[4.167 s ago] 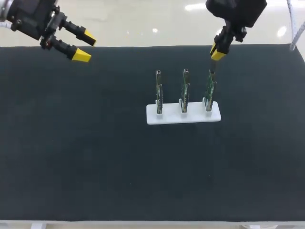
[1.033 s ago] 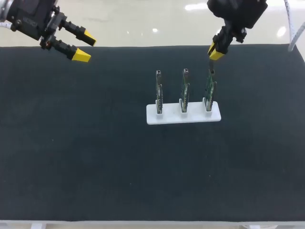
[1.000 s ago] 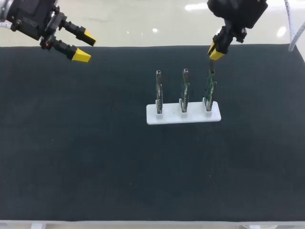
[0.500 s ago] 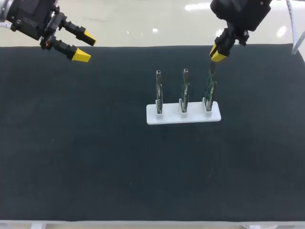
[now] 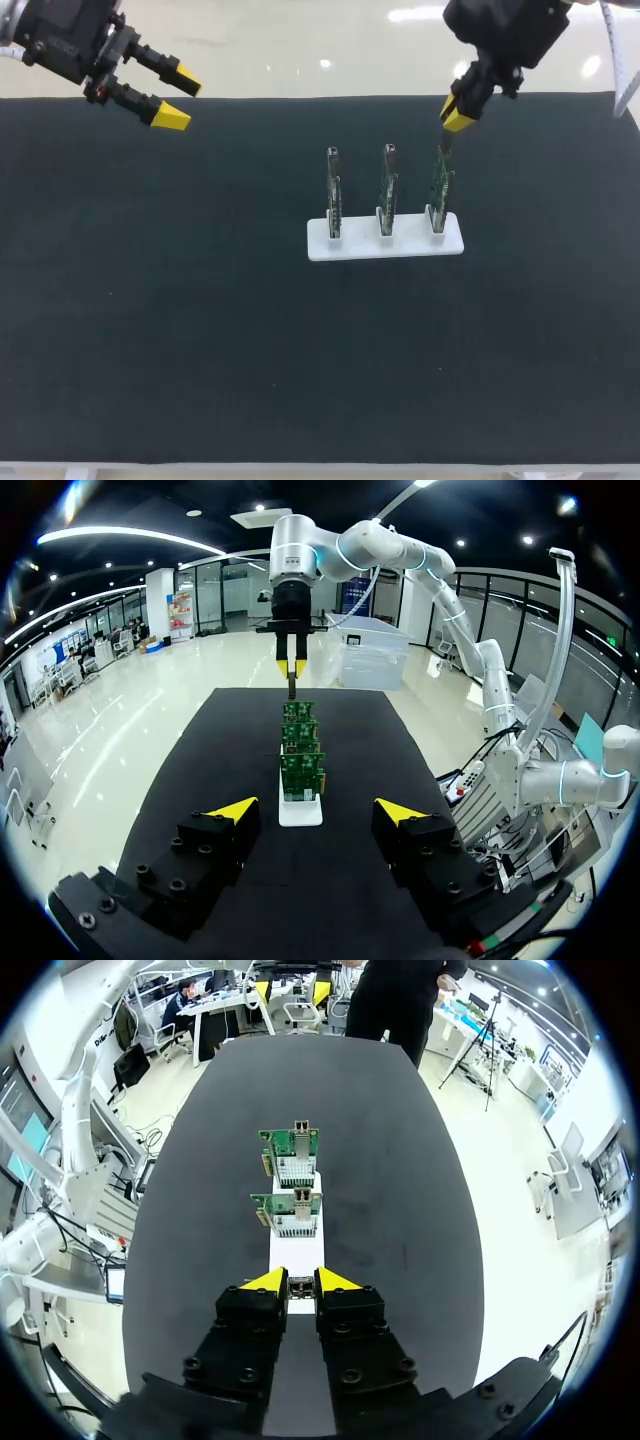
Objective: Pick up the optical module with the left hand, and insert it into the network port with the right hand.
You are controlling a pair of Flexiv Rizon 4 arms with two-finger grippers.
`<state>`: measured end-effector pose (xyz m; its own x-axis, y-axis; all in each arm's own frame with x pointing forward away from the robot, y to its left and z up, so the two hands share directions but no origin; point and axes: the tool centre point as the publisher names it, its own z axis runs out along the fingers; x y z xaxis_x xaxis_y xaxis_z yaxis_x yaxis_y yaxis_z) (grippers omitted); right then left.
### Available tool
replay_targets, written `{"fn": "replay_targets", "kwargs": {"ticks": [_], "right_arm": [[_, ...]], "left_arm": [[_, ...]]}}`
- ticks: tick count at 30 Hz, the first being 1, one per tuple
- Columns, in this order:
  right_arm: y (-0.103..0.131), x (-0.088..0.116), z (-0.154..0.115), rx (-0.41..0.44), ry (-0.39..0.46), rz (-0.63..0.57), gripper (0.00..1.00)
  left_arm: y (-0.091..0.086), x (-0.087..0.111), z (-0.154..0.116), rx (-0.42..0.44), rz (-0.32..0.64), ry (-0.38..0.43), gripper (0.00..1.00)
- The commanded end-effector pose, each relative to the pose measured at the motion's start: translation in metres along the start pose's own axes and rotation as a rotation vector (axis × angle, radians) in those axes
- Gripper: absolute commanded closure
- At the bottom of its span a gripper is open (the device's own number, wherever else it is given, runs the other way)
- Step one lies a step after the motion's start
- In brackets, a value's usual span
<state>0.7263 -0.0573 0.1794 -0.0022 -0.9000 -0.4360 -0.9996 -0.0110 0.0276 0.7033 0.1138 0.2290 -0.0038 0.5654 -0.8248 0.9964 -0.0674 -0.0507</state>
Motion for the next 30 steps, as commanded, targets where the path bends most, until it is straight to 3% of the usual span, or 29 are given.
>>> {"fn": "replay_targets", "kwargs": {"ticks": [1, 30], "right_arm": [[-0.0006, 0.002, 0.0001, 0.0, -0.002, -0.002, 1.0], [0.0001, 0.005, 0.0075, 0.004, -0.023, -0.002, 1.0]], "left_arm": [[0.0006, -0.0005, 0.0001, 0.001, -0.001, 0.003, 0.0], [0.0006, -0.0005, 0.0001, 0.001, -0.001, 0.003, 0.0]]}}
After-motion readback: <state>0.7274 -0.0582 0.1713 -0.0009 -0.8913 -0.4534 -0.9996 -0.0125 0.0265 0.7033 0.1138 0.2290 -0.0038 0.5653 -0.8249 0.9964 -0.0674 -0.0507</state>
